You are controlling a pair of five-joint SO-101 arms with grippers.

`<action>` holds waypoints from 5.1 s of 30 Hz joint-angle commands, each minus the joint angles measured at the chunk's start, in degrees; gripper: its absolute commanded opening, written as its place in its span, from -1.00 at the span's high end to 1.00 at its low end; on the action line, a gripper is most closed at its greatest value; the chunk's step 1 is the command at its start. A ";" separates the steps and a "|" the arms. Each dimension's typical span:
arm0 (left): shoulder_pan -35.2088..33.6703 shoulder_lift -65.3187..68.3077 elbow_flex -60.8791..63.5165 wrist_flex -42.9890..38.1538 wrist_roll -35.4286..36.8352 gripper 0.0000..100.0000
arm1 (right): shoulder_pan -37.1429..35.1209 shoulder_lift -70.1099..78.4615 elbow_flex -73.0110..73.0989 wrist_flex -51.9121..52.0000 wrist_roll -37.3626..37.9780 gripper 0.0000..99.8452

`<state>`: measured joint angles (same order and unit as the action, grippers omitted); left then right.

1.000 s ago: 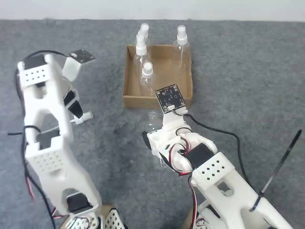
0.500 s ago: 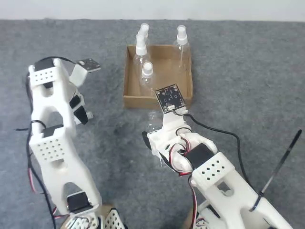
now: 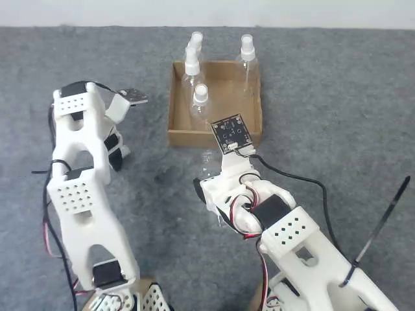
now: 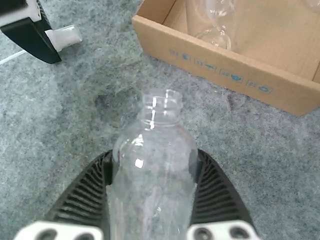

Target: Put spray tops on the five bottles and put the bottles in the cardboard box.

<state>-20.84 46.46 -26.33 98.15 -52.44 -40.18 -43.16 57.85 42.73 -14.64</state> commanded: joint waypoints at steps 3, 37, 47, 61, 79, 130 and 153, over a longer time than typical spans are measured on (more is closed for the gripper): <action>0.44 -4.31 -2.68 2.37 3.25 0.96 | 0.92 -2.77 -1.05 -1.01 0.00 0.99; 2.55 -58.81 33.01 2.20 19.16 0.96 | 0.48 -4.70 -1.05 0.66 0.00 0.99; 8.18 -73.85 39.96 -3.43 35.60 0.98 | 0.48 -16.22 4.31 -0.31 -0.26 0.99; 15.82 -92.84 56.66 -25.67 58.55 0.98 | 0.48 -28.88 17.32 -13.05 -0.09 0.99; 20.66 -108.92 63.87 -41.32 78.51 0.98 | -2.07 -34.77 29.01 -27.12 8.88 0.99; 26.46 -139.16 96.84 -72.00 91.96 0.98 | -4.26 -34.77 33.32 -33.71 14.68 0.99; 30.51 -139.25 96.40 -65.32 89.85 0.97 | -4.26 -34.77 33.32 -33.71 14.68 0.99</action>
<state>7.91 -92.18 71.16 31.25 38.64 -44.22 -76.04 91.69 10.73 -0.84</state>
